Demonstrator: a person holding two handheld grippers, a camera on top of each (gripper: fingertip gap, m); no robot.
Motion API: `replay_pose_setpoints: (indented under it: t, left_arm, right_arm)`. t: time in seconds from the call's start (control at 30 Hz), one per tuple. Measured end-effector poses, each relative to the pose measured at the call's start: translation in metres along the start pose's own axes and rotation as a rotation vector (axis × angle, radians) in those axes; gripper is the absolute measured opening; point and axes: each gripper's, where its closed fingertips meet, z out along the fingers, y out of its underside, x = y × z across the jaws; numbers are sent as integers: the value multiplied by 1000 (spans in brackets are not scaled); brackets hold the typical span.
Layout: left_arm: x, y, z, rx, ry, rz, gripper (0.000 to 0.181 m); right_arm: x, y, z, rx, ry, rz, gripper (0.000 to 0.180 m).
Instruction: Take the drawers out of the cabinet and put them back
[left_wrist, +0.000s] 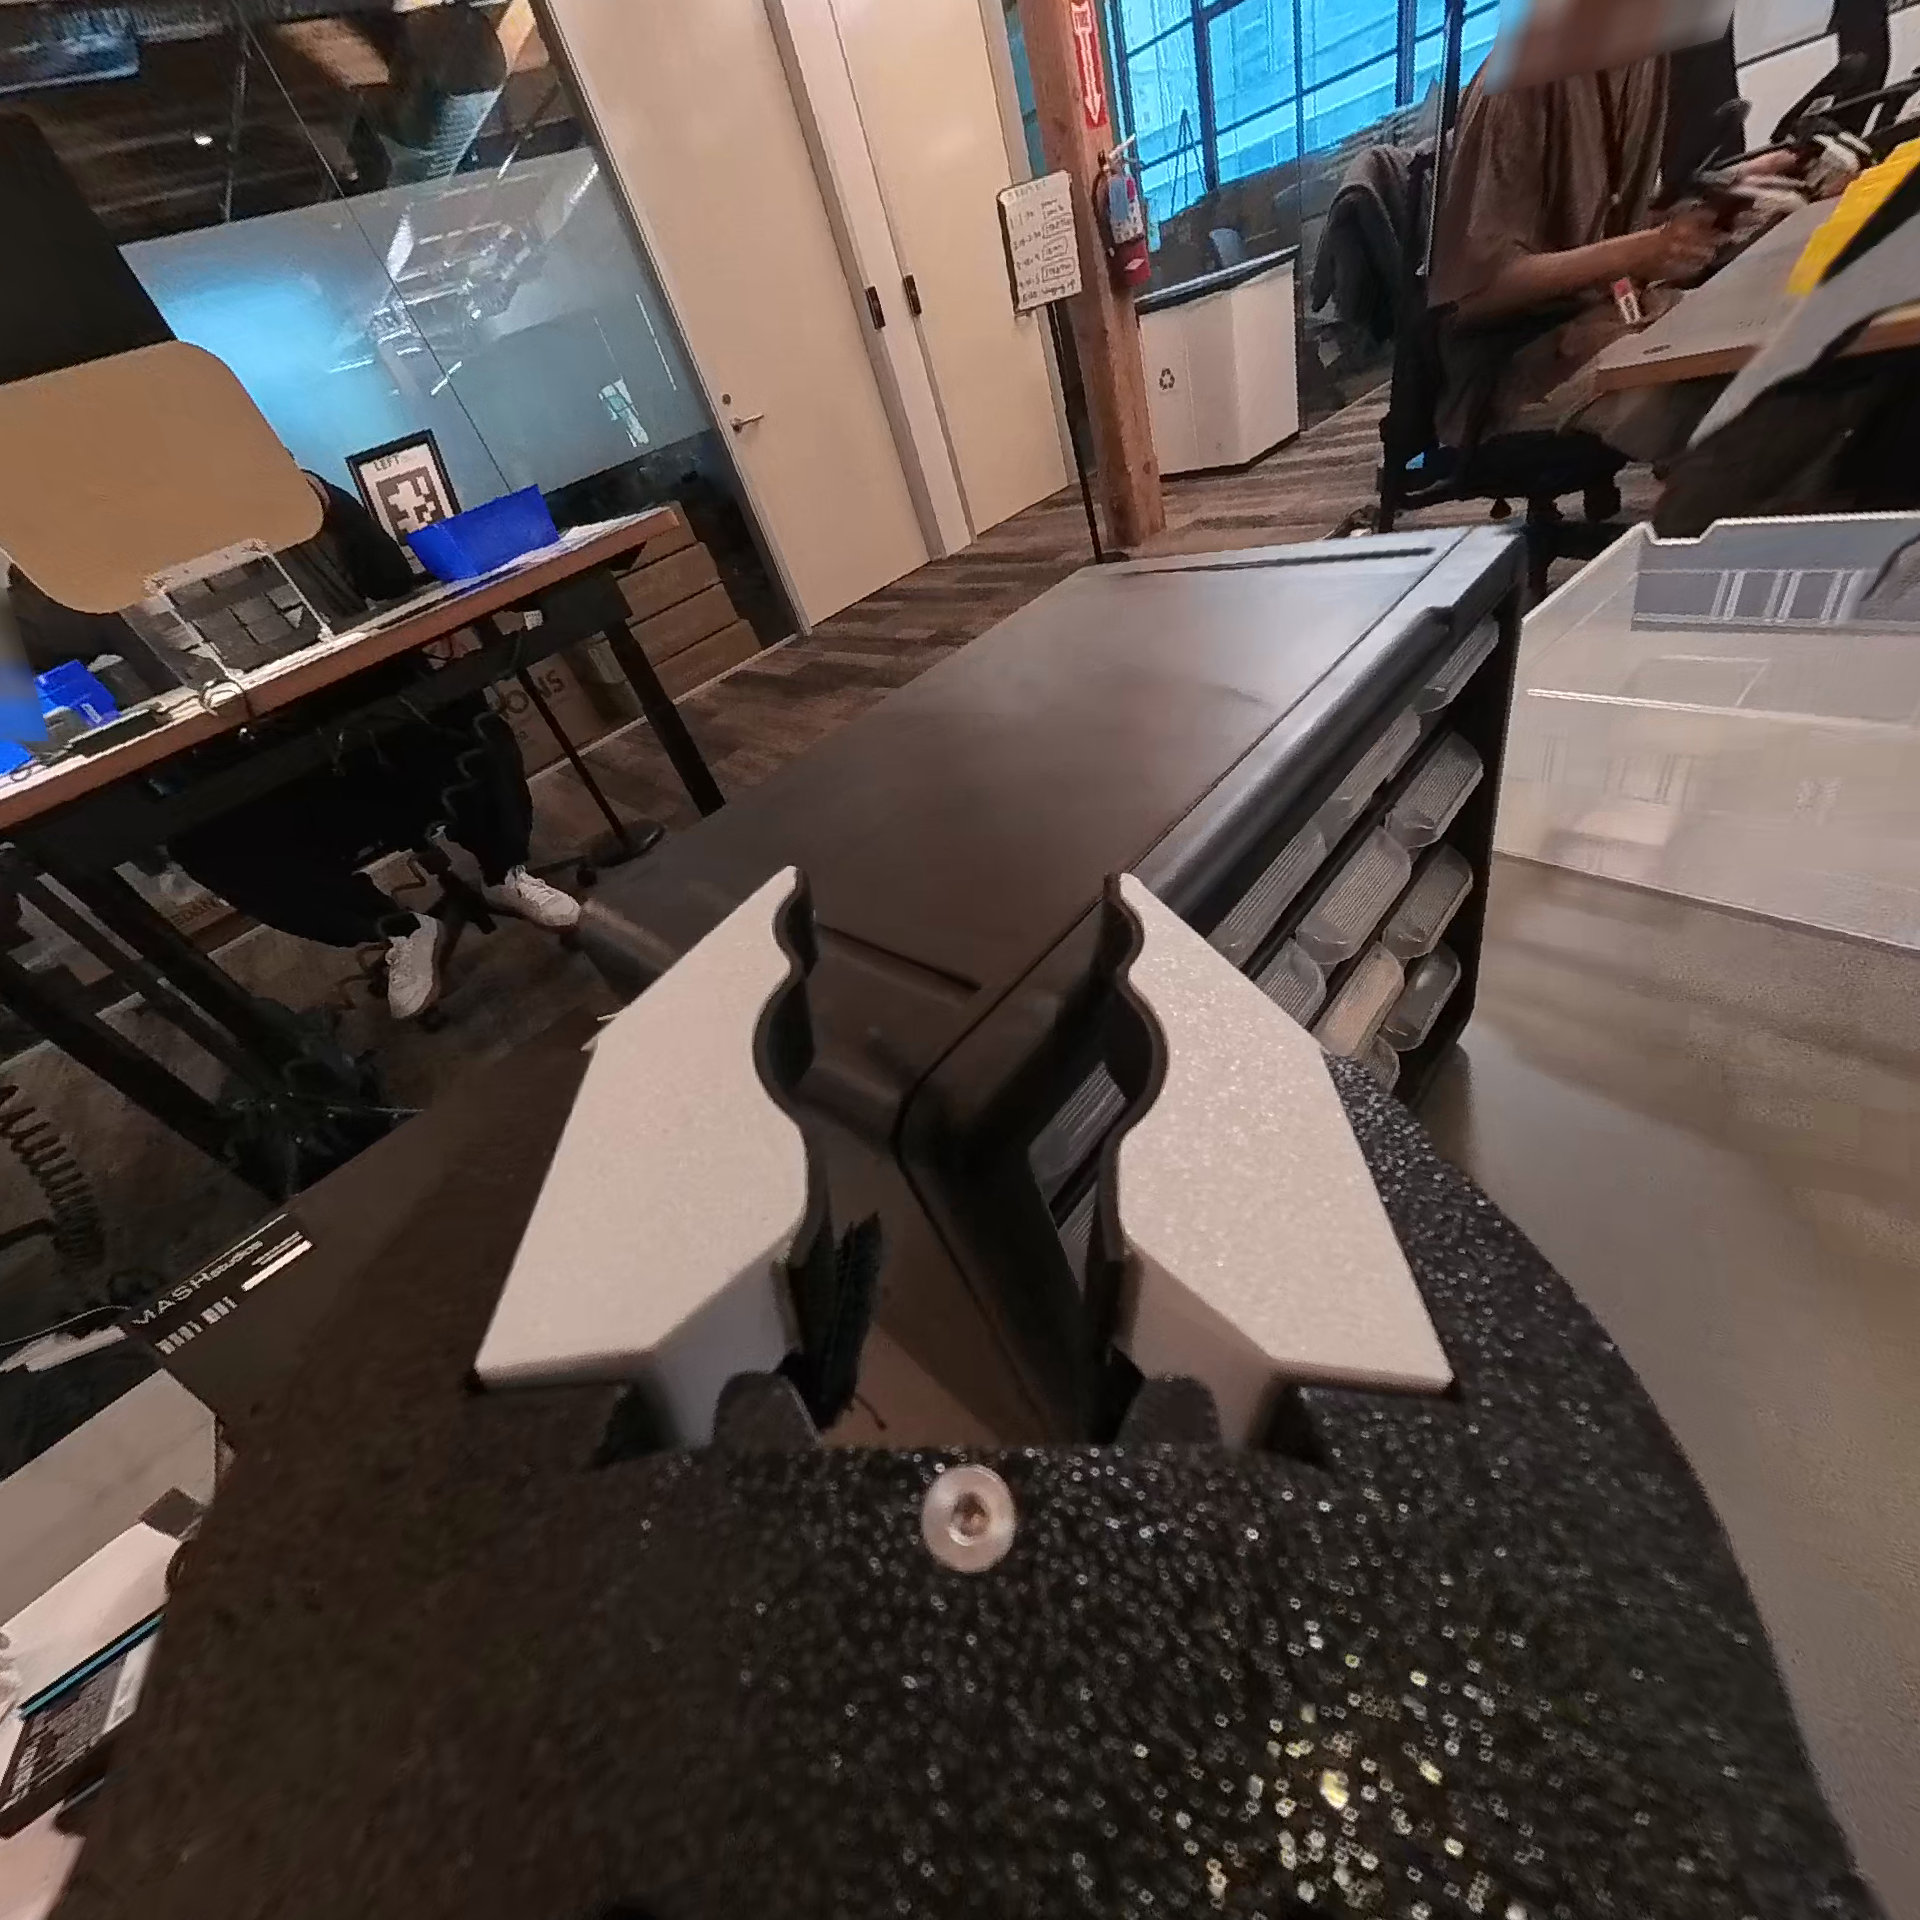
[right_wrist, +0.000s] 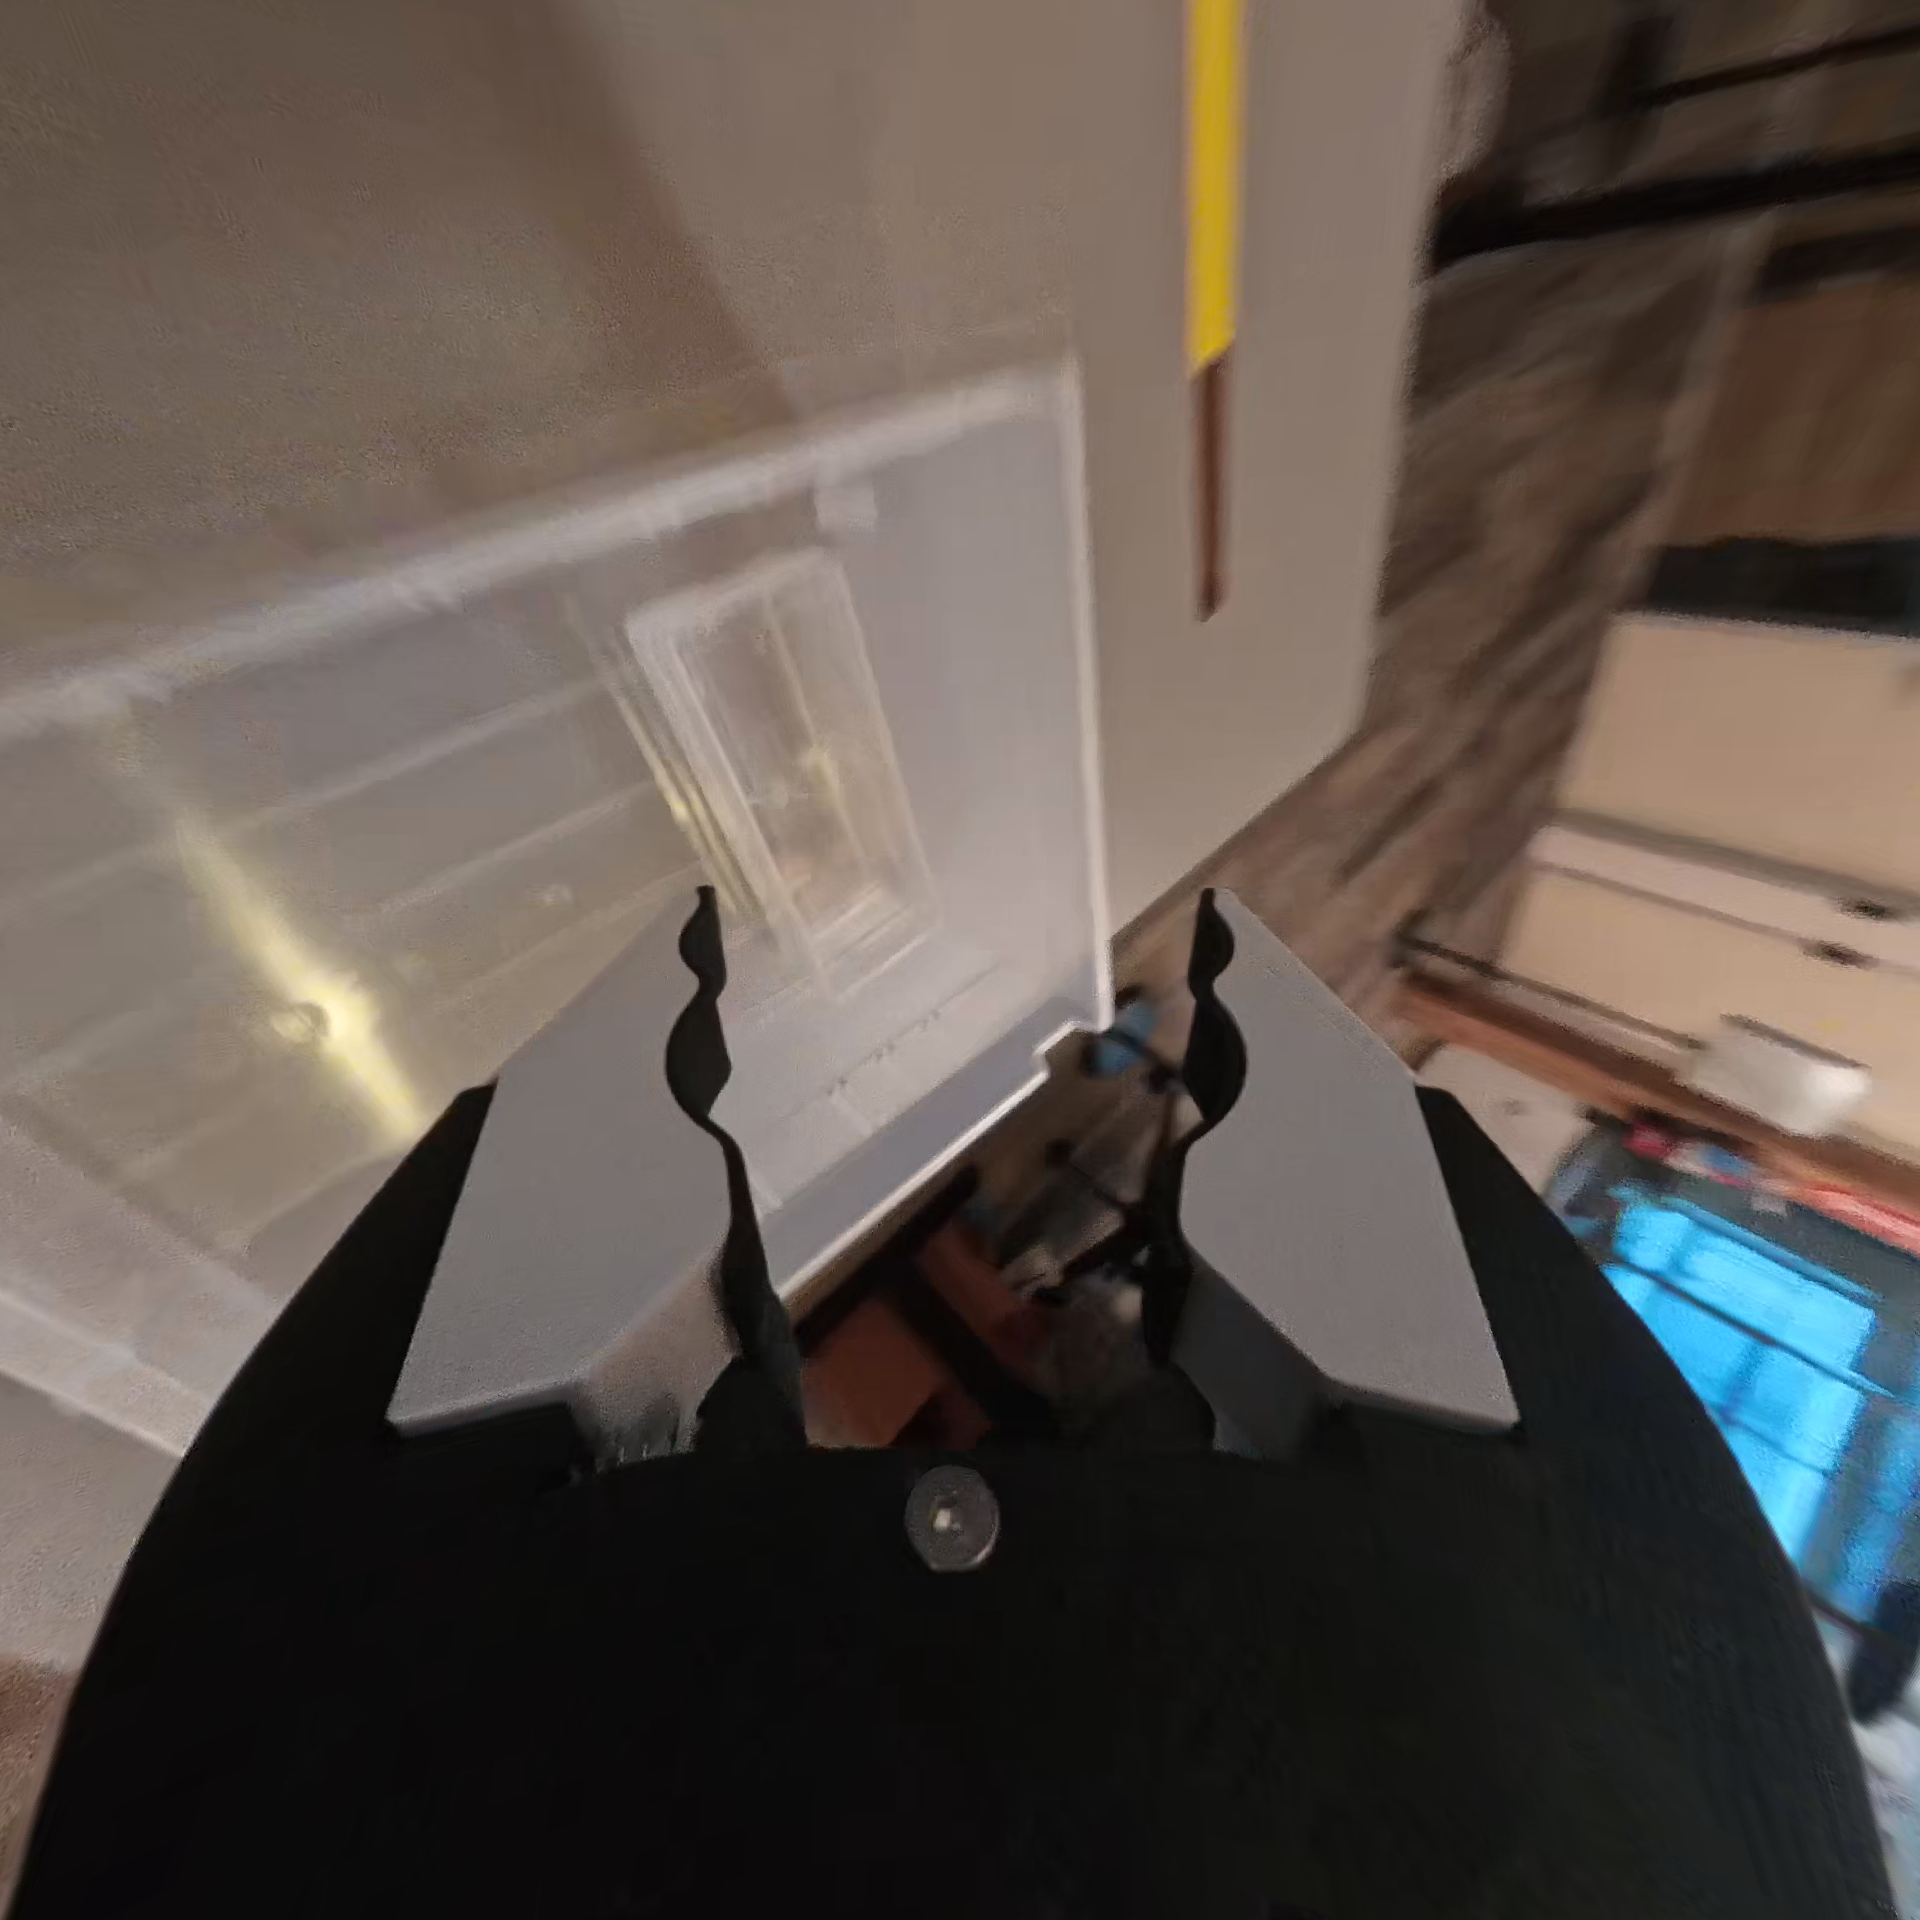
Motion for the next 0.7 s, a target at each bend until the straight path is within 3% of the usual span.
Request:
replay_pose_setpoints:
  t: [0.17,0.3,0.47,0.7]
  left_arm:
    - [1,1,0,15,24,-29,53]
    - [5,0,2,27,46,-40,53]
    - [8,-1,4,36,66,-51,54]
    - [-1,1,-1,46,57,-78,54]
  right_arm:
    - [-55,-153,-81,339,264,-101,59]
    - [-102,-253,-72,513,436,-247,42]
    - [-109,-306,-24,541,550,-285,48]
    - [-97,-335,-3,508,794,-372,43]
